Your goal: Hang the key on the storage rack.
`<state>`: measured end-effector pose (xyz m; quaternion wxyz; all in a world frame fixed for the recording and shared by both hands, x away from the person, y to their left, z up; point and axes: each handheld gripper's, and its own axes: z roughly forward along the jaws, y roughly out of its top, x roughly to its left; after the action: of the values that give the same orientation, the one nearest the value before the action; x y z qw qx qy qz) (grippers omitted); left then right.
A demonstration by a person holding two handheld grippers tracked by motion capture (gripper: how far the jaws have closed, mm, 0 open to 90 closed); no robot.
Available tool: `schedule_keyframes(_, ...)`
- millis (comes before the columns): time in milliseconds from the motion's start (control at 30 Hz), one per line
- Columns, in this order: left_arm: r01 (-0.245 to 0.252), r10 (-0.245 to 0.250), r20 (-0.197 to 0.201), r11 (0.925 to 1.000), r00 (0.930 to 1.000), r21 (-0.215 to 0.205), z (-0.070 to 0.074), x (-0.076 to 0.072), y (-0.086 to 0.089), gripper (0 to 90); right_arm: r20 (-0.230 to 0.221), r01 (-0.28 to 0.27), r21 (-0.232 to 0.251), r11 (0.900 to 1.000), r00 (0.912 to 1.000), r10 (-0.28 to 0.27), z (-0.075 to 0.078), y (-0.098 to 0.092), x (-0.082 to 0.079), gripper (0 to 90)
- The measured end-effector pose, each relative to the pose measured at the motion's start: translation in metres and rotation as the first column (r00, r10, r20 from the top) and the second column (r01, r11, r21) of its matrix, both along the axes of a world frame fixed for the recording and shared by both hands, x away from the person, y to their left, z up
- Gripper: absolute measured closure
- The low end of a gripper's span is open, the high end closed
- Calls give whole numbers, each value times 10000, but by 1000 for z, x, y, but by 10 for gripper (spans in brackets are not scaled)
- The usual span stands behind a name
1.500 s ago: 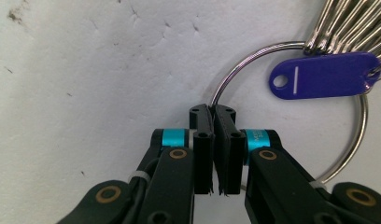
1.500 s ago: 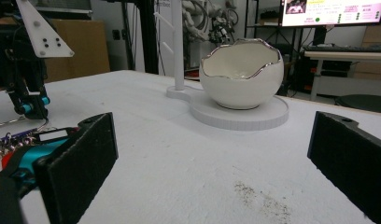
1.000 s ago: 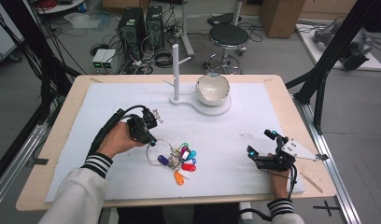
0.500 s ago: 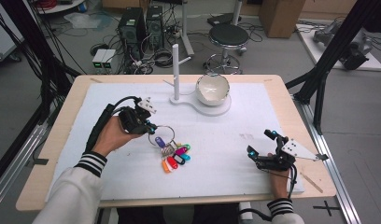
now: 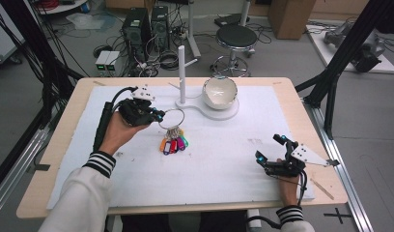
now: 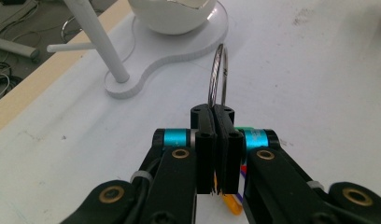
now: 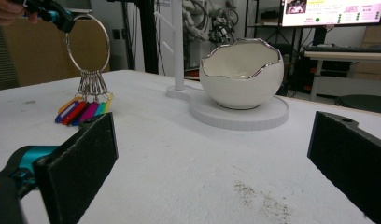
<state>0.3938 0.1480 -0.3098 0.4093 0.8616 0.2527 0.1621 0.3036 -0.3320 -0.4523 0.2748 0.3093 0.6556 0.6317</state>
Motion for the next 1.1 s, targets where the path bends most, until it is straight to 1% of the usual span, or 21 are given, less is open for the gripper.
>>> schedule_keyframes(100, -95, 97, 72, 9994, 9999, -344, 4, 5, 1, 874, 20, -4, -12, 10000, 10000, 4, 0, 0, 0, 11)
schedule_keyframes(167, -177, 196, 267, 9974, 9995, -696, 7, 8, 2, 874, 30, -22, -20, 10000, 10000, 22, 0, 0, 0, 11)
schedule_keyframes(200, -175, 192, 221, 9970, 9996, -757, 8, 11, 2, 874, 34, 12, -16, 10000, 10000, -12, 0, 0, 0, 11)
schedule_keyframes(267, -269, 292, 293, 9968, 9991, -757, 11, 15, 1, 875, 4, 17, -3, 10000, 10000, -17, 0, 0, 0, 11)
schedule_keyframes(333, -347, 382, 380, 9954, 9985, -894, 14, 19, 0, 875, 78, 14, -58, 10000, 10000, -13, 0, 0, 1, 11)
schedule_keyframes(400, -390, 442, 430, 9926, 9981, -1147, 17, 24, -1, 875, 63, 19, -54, 10000, 10000, -18, 0, 0, 1, 11)
schedule_keyframes(500, -422, 502, 594, 9906, 9970, -1300, 21, 30, -3, 875, 53, 18, -41, 10000, 10000, -18, 0, 0, 1, 11)
schedule_keyframes(633, -461, 574, 805, 9898, 9951, -1349, 25, 35, -8, 874, 94, 24, -66, 10000, 10000, -24, 0, 0, 1, 11)
schedule_keyframes(667, -443, 556, 818, 9900, 9951, -1338, 26, 37, -9, 875, -44, -3, -14, 10000, 10000, 3, 0, 1, 0, 11)
schedule_keyframes(700, -484, 603, 821, 9890, 9948, -1399, 27, 39, -10, 874, 71, 17, -62, 10000, 10000, -16, 0, 0, 1, 11)
schedule_keyframes(767, -496, 651, 992, 9872, 9929, -1514, 26, 42, -11, 874, 67, 15, -44, 10000, 10000, -14, 0, 0, 1, 11)
schedule_keyframes(833, -592, 757, 974, 9849, 9924, -1626, 23, 46, -12, 874, 21, 11, -38, 10000, 10000, -11, 0, 0, 1, 11)
schedule_keyframes(900, -735, 895, 950, 9843, 9914, -1603, 19, 51, -11, 874, 18, 11, -36, 10000, 10000, -11, 0, 0, 1, 11)
schedule_keyframes(967, -870, 1023, 844, 9820, 9912, -1679, 15, 56, -10, 874, 61, 25, -40, 10000, 10000, -25, 0, 0, 1, 11)
schedule_keyframes(1033, -1037, 1198, 824, 9787, 9894, -1773, 12, 61, -10, 874, 12, 9, -26, 10000, 10000, -9, 0, 0, 1, 11)
schedule_keyframes(1100, -1102, 1285, 878, 9758, 9878, -1887, 9, 66, -9, 874, 2, 12, -21, 10000, 10000, -12, 0, 0, 1, 11)
